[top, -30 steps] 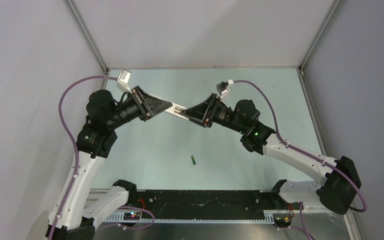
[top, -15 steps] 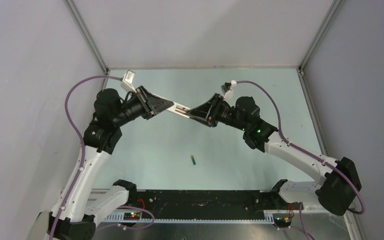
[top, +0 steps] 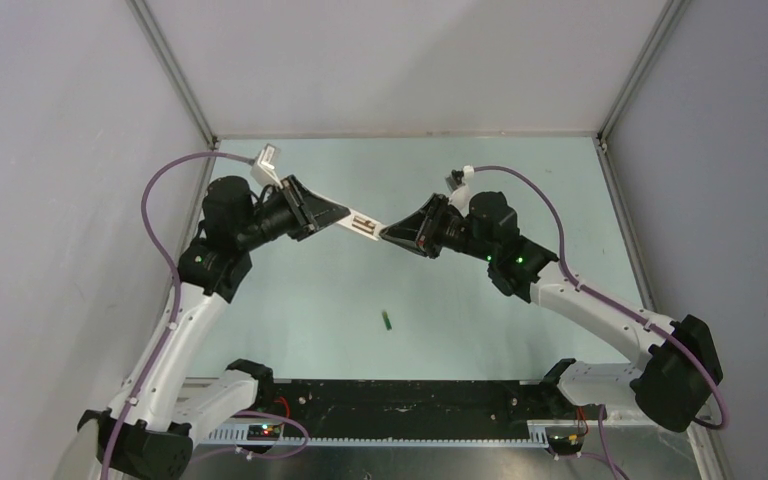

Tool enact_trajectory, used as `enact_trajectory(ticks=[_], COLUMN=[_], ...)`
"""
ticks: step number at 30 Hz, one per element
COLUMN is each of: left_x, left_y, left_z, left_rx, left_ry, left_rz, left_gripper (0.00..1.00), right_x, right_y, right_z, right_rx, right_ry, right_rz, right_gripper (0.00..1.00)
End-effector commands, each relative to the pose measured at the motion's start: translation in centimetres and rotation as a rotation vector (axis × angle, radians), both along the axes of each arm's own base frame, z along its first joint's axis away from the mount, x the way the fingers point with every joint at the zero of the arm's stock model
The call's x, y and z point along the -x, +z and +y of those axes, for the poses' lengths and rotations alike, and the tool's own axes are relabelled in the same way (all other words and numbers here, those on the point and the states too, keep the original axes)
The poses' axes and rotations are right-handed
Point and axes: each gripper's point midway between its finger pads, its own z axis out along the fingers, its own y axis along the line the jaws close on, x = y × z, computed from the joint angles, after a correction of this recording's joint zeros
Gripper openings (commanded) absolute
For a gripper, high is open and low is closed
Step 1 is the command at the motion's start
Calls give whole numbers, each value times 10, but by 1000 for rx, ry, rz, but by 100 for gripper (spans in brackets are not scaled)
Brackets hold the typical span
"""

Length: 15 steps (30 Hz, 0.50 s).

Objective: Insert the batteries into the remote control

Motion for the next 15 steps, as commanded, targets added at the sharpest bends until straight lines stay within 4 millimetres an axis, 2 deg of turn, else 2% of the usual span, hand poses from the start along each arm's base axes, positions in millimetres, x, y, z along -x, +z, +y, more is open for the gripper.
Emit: enact_trajectory(ticks=[1, 4, 8, 12, 14, 15], left_x=[-5, -5, -5, -4, -2, -1], left_y=[5, 1, -8, -22, -32, -40], left_z=[2, 2, 2, 5, 6, 7], left_rx=[-17, -21, -31, -50, -60, -67], left_ry=[7, 7, 7, 17, 20, 19], left_rz=[-65, -57, -42, -28, -14, 0], left_gripper=[0, 0, 0, 0, 0, 0], right_x=[1, 0, -2, -14, -22, -25], right_y=[7, 10, 29, 42, 36, 24], right_z=[-2, -1, -3, -21, -34, -40], right_rx=[-9, -23, -76, -89, -48, -6], right_ry=[15, 20, 21, -45, -84, -105], right_rz=[-22, -33, -82, -123, -122, -94], right_gripper=[12, 9, 8, 8, 8, 8])
